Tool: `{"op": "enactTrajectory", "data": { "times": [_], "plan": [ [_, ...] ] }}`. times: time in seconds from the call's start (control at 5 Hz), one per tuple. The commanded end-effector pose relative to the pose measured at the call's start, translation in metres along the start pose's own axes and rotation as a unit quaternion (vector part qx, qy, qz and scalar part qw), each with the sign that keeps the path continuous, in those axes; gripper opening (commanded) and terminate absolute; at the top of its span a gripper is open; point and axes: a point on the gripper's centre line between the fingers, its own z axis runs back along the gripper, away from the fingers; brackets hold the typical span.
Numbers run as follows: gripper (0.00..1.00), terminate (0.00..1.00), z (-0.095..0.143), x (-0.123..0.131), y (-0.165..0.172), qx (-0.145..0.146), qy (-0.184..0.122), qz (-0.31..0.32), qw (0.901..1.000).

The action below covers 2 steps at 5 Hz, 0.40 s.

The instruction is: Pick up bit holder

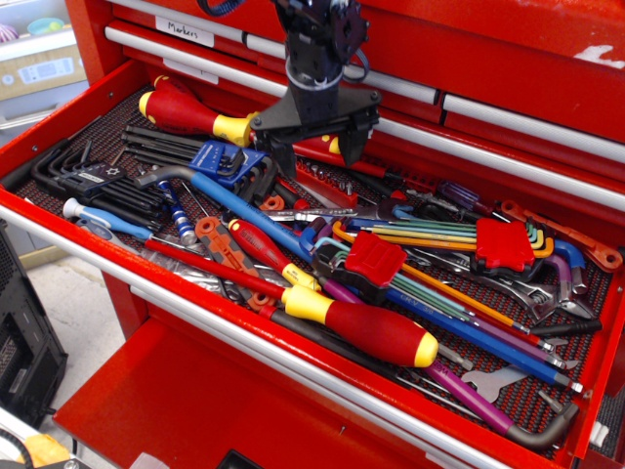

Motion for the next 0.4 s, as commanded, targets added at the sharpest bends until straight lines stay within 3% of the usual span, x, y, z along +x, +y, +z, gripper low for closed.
{"op": "enactTrajectory", "data": {
  "times": [0.0, 0.2],
  "plan": [
    [1.00, 0.00, -0.0046, 0.0153, -0.0094, -0.042, -0.024, -0.015, 0.9987],
    [1.00, 0.00, -0.0145, 0.0155, -0.0083, -0.051, -0.017, -0.023, 0.9983]
  ]
}}
